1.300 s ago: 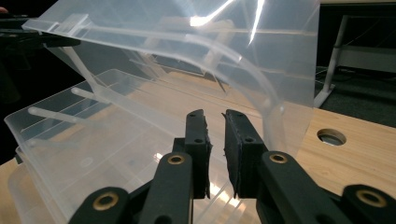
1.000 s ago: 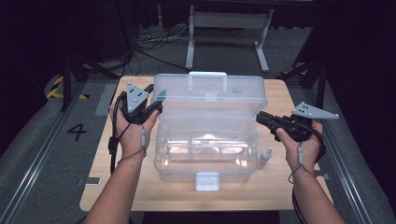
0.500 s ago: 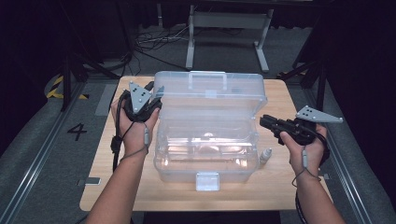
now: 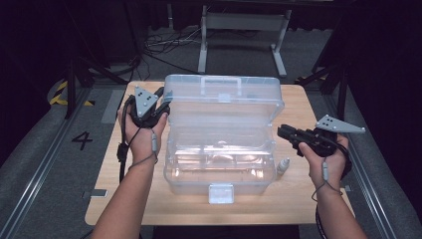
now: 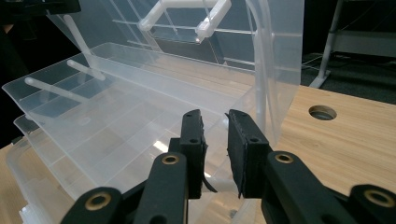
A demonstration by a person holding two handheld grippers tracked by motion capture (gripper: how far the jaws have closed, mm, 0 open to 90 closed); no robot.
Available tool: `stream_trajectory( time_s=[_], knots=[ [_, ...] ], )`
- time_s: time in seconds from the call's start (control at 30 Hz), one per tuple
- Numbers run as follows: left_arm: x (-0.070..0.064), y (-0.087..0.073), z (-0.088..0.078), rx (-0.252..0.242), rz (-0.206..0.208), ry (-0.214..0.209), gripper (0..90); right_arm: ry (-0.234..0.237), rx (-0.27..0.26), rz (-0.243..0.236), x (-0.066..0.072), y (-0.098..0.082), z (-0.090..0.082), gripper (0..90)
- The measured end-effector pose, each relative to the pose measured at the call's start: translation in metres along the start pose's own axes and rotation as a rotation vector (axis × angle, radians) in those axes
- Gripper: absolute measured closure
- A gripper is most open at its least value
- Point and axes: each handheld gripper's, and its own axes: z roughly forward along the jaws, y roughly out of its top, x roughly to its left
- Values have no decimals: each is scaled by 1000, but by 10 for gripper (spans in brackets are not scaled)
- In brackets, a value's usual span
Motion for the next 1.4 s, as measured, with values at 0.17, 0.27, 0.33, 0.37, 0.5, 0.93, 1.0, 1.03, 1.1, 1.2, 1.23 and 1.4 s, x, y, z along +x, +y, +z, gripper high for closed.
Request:
stream_trajectory(
  time_s=[0.17, 0.27, 0.33, 0.37, 0.5, 0.93, 1.0, 1.03, 1.1, 1.2, 1.23, 1.4],
  knots=[
    [2, 0, 2, 7, -27, -13, 699, 4, 8, -5, 1, -2, -1, 763],
    [4, 1, 5, 10, -22, -8, 707, 10, 15, -8, 1, -4, -1, 762],
    [5, 1, 7, 12, -27, -11, 711, 16, 19, -11, 2, -4, -1, 760],
    [5, 1, 8, 12, -30, -11, 712, 16, 23, -17, 2, -4, -2, 759],
    [8, 2, 12, 20, -35, -14, 722, 26, 31, -32, 4, -4, -3, 752],
    [14, 7, 23, 43, -58, -24, 724, 68, 47, -68, 11, -4, -12, 719],
    [14, 7, 23, 45, -61, -24, 725, 89, 51, -76, 14, -3, -15, 712],
    [14, 7, 24, 45, -60, -25, 725, 89, 51, -76, 14, -3, -15, 712],
    [15, 8, 25, 49, -62, -24, 726, 101, 62, -86, 16, -3, -17, 697],
    [16, 8, 27, 52, -68, -26, 727, 122, 74, -93, 19, -3, -19, 690],
    [16, 8, 28, 52, -68, -26, 727, 129, 78, -96, 21, -4, -20, 687],
    [17, 10, 31, 64, -67, -23, 730, 167, 123, -127, 29, -6, -21, 686]
  ],
)
